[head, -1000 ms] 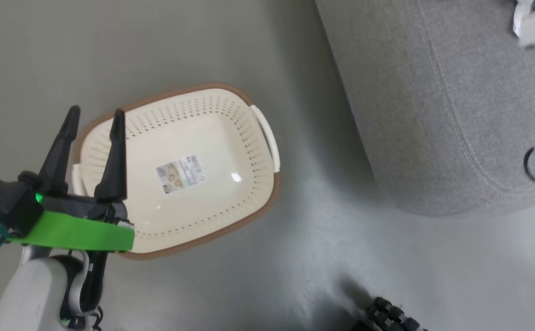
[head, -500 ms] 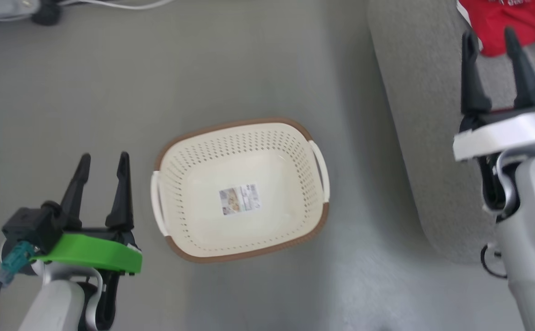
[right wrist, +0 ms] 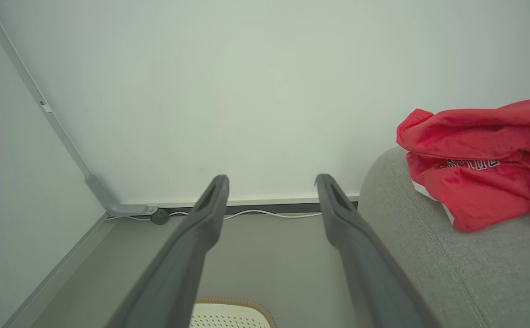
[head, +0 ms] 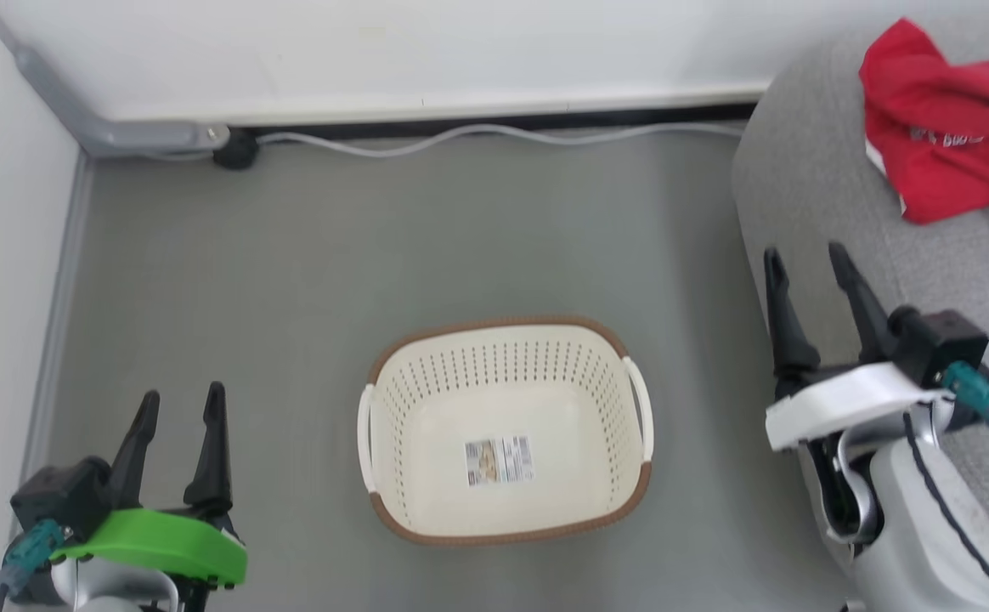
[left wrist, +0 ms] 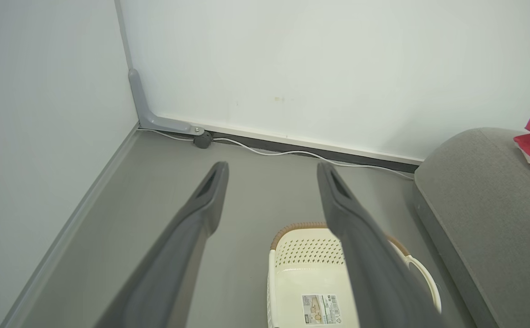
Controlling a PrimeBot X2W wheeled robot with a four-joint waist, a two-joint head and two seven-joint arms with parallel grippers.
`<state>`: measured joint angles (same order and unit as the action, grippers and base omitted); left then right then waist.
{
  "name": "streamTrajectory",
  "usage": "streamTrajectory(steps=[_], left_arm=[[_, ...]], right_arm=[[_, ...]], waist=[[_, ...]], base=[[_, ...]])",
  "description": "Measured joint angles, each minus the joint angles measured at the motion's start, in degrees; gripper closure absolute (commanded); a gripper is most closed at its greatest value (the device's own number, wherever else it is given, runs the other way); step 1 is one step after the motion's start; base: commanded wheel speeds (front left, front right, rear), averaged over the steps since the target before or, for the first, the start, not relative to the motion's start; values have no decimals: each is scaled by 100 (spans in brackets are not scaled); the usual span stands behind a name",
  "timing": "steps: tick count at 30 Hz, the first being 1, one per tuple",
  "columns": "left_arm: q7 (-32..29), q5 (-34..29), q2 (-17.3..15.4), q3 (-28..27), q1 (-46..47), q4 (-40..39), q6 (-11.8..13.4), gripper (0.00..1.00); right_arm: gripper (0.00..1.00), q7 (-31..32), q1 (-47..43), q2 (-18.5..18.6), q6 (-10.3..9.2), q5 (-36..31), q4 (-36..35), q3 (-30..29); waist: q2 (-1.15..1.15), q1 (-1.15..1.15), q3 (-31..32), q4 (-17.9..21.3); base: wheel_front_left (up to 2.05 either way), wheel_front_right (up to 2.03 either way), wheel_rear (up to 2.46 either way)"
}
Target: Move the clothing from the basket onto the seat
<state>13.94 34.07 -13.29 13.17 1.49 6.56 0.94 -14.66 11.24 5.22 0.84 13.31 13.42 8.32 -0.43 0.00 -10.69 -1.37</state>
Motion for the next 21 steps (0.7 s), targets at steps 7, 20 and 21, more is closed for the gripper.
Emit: streamTrajectory(steps=[7,20,21], left_arm=[[2,1,-32,-32,-454,93,0,0],[24,-60,-73,20,-686,-97,2,0],[22,-49,-31,38,-689,-33,2,100]], right_arm=[[0,0,-465,11,-43,-81,41,93],[0,0,-1055,24,-143,-94,-62,-32],[100,2,-1085,9,-142,-93,4,-26]], waist=[[0,0,626,29],[0,0,1219,311],[0,0,1220,310]], base=[[0,0,0],[0,0,0],[0,0,0]])
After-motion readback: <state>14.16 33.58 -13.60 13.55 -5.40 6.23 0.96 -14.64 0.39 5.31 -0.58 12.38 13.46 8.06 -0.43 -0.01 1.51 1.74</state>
